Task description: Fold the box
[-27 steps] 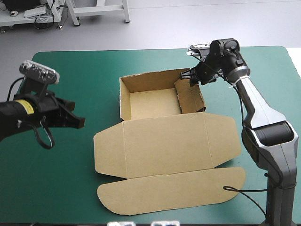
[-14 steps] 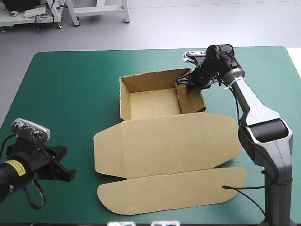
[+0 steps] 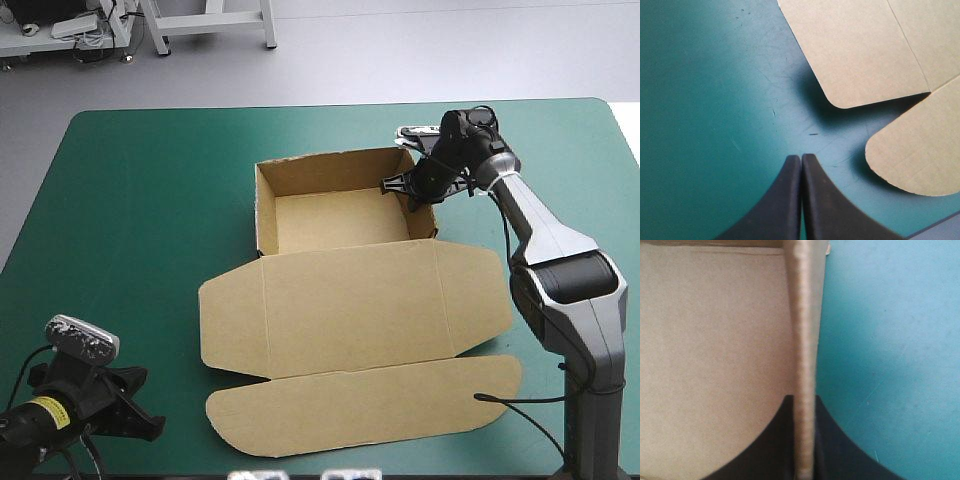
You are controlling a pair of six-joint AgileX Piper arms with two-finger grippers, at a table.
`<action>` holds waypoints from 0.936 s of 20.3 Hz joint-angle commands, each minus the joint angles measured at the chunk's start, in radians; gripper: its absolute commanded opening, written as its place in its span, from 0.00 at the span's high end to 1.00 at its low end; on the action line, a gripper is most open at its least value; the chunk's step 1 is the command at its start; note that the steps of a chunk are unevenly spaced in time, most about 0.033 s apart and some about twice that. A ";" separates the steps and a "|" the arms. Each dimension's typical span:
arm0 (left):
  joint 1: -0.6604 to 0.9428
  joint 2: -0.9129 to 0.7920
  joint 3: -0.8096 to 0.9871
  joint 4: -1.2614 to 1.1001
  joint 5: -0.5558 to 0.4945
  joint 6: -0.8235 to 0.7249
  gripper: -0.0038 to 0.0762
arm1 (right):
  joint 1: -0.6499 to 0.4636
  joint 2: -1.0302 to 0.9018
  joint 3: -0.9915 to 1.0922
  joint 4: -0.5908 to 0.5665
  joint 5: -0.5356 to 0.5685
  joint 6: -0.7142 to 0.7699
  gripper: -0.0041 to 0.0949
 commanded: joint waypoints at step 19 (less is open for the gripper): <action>-0.006 0.007 -0.024 -0.006 -0.032 -0.005 0.96 | -0.216 -0.410 -0.013 -0.284 0.047 0.010 0.98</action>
